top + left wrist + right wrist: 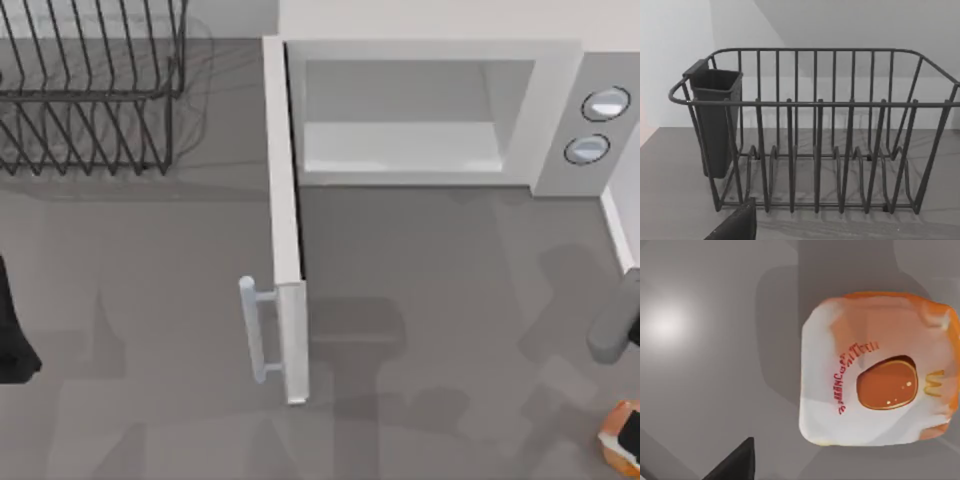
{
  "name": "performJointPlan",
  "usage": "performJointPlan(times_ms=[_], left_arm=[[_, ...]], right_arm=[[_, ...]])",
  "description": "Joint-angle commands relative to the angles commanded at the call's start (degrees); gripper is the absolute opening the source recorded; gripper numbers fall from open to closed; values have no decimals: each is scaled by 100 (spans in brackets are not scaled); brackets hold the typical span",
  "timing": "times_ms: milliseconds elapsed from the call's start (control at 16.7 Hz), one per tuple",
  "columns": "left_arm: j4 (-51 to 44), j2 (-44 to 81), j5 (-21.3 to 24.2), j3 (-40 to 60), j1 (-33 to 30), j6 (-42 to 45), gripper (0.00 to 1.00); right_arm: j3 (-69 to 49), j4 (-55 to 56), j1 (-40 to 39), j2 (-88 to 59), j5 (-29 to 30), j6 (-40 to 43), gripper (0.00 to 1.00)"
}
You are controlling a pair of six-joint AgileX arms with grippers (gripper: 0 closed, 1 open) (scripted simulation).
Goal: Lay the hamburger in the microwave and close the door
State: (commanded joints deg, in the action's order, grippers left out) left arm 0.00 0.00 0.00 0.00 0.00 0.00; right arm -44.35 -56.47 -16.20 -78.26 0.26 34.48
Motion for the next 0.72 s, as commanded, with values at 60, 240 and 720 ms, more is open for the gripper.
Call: performJointPlan(times_ms=[60, 240, 720], left_arm=[[0, 0, 0, 0, 0, 0, 100], [0, 0, 0, 0, 0, 0, 100], [0, 0, 0, 0, 0, 0, 100]], right_arm=[[0, 0, 0, 0, 0, 0, 100], [75, 103, 18, -34, -1, -1, 100], [1017, 2061, -6, -999, -2, -24, 100]])
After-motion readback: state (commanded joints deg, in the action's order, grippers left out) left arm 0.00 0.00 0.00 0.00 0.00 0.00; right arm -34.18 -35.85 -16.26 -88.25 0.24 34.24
